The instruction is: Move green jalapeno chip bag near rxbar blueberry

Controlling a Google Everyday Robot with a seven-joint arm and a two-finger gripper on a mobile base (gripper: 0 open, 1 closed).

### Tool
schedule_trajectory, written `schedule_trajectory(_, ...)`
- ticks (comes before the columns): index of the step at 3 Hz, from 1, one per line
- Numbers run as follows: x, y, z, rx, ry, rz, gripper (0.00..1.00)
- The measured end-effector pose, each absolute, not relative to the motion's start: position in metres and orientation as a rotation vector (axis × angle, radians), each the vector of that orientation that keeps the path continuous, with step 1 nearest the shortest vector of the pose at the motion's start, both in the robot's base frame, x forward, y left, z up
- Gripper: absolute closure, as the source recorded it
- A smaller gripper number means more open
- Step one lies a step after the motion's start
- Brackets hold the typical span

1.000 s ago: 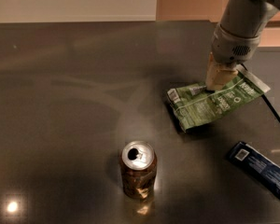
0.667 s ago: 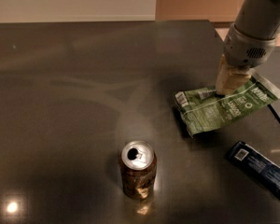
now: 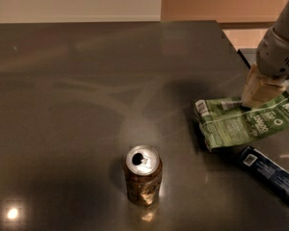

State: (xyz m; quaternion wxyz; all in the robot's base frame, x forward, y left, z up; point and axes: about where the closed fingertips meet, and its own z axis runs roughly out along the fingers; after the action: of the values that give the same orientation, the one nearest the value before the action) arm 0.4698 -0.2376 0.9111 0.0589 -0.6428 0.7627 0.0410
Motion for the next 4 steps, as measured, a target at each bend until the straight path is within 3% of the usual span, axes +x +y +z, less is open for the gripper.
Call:
schedule_trajectory(3,0.446,-0.270,0.912,-1.788,2.406,0.177,0.14)
schedule_trajectory(4,0.453,-0.269,0.912,-1.772,2.388,0.154,0.00)
